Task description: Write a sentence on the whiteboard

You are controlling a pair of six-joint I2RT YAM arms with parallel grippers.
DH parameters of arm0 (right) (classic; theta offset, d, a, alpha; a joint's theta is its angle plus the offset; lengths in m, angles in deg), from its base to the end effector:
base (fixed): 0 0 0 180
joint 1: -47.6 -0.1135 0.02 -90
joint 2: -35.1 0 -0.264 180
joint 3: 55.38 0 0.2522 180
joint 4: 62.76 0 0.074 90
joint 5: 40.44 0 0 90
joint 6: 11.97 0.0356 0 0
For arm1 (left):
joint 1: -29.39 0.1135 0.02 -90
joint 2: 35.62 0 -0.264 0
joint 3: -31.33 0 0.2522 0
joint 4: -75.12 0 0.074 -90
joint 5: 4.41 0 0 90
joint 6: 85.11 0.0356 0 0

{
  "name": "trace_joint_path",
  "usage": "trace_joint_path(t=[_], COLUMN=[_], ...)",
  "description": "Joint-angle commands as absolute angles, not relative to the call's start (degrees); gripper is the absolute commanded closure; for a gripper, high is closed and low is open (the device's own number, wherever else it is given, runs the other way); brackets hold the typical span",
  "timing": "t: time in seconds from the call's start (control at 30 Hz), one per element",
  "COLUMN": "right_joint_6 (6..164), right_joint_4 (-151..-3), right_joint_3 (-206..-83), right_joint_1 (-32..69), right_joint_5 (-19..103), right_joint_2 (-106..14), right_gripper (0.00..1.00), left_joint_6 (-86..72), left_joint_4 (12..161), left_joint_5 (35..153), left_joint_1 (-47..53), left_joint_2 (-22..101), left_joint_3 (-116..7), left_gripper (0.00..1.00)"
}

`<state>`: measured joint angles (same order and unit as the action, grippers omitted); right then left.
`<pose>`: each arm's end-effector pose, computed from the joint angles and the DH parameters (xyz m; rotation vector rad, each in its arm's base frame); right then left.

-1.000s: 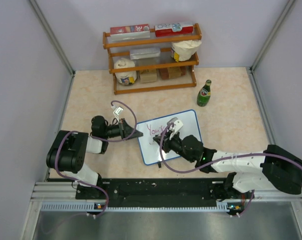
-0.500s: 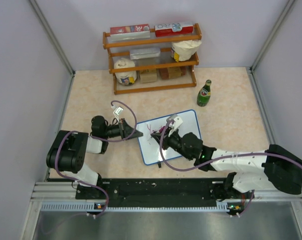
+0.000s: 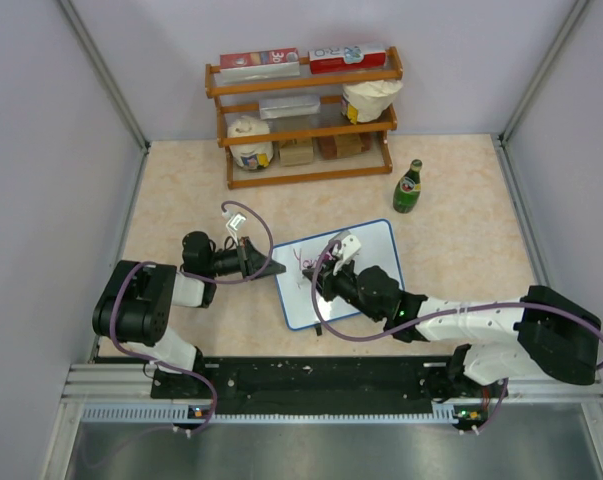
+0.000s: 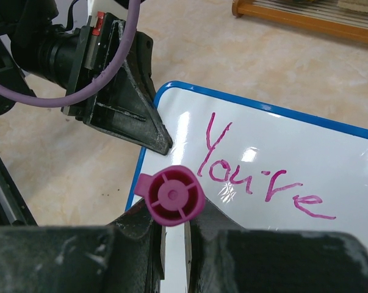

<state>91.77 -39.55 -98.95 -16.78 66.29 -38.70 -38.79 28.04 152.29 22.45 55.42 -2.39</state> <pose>0.1267 0.2404 0.2268 -0.5378 1.6639 0.7684 0.2419 -0.0624 0.1495 0.3511 1.9061 -1.6171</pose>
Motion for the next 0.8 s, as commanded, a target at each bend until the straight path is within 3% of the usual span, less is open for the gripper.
trace_joint_path(t=[0.0, 0.77], right_joint_6=[92.62, 93.76], right_joint_4=[-38.29, -42.07], right_joint_3=[-100.52, -99.56], right_joint_1=[-17.61, -17.61], right_joint_5=[67.93, 68.11], right_joint_2=[-38.9, -39.43], right_gripper=[1.0, 1.0], left_joint_6=[-35.63, -35.54], left_joint_4=[25.33, 25.24], left_joint_5=[148.08, 148.26], left_joint_1=[23.59, 23.59], left_joint_2=[56.49, 56.49], left_joint_3=[-2.11, -2.11], left_gripper=[1.0, 1.0])
